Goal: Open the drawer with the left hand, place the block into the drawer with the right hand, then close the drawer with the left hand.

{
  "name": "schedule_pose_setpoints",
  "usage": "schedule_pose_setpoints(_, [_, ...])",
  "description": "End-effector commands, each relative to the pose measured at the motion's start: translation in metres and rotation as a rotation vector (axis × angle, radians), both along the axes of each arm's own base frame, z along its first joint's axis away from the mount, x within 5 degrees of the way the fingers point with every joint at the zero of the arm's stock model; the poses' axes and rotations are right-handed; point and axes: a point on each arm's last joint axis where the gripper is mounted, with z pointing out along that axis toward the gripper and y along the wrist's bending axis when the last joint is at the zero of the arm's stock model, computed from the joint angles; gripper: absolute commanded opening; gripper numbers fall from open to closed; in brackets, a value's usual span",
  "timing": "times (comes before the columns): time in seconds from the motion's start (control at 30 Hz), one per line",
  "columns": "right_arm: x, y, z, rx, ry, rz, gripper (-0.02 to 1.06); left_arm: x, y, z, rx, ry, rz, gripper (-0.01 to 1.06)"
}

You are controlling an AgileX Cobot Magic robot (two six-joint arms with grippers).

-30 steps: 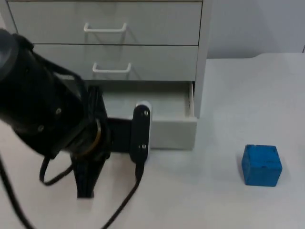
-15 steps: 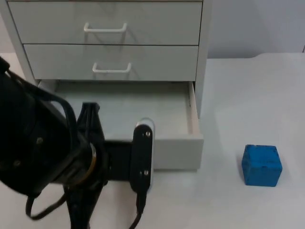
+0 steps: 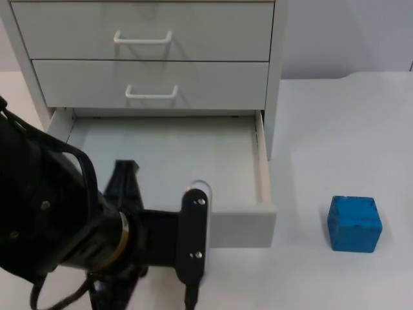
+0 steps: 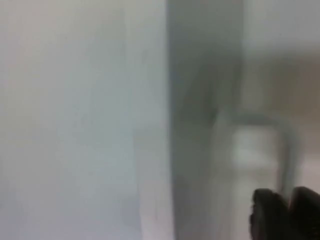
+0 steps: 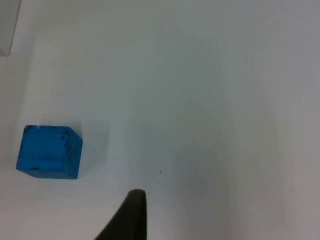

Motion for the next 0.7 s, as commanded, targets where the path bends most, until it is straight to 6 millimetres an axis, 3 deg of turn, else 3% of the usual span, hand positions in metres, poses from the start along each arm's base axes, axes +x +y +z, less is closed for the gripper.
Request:
schedule_pose_setpoints(0.0, [-0.001, -0.001, 0.001, -0.005, -0.005, 0.001, 1.05, -0.008, -0.007, -0.001, -0.053, 0.056, -0.04, 0.23])
schedule_pose_setpoints(0.07, [-0.001, -0.001, 0.001, -0.005, -0.005, 0.001, 1.05, -0.008, -0.007, -0.001, -0.054, 0.056, -0.038, 0.4])
schedule_pose_setpoints(0.1, [-0.001, -0.001, 0.001, -0.005, -0.005, 0.001, 1.05, -0.008, -0.007, -0.001, -0.054, 0.056, -0.038, 0.4])
schedule_pose_setpoints(0.17, [-0.001, -0.001, 0.001, -0.005, -0.005, 0.001, 1.05, -0.008, -0.007, -0.001, -0.052, 0.055, -0.037, 0.54])
schedule_pose_setpoints(0.23, [-0.001, -0.001, 0.0, -0.005, -0.003, 0.001, 1.05, -0.007, -0.006, 0.001, -0.053, 0.047, -0.027, 0.6])
schedule_pose_setpoints(0.47, [-0.001, -0.001, 0.0, -0.005, -0.003, 0.001, 1.05, -0.009, -0.007, 0.029, -0.189, 0.021, 0.09, 0.62])
schedule_pose_setpoints(0.67, [-0.001, -0.001, 0.0, -0.005, -0.003, 0.001, 1.05, -0.013, -0.002, 0.077, -0.393, -0.039, 0.252, 0.62])
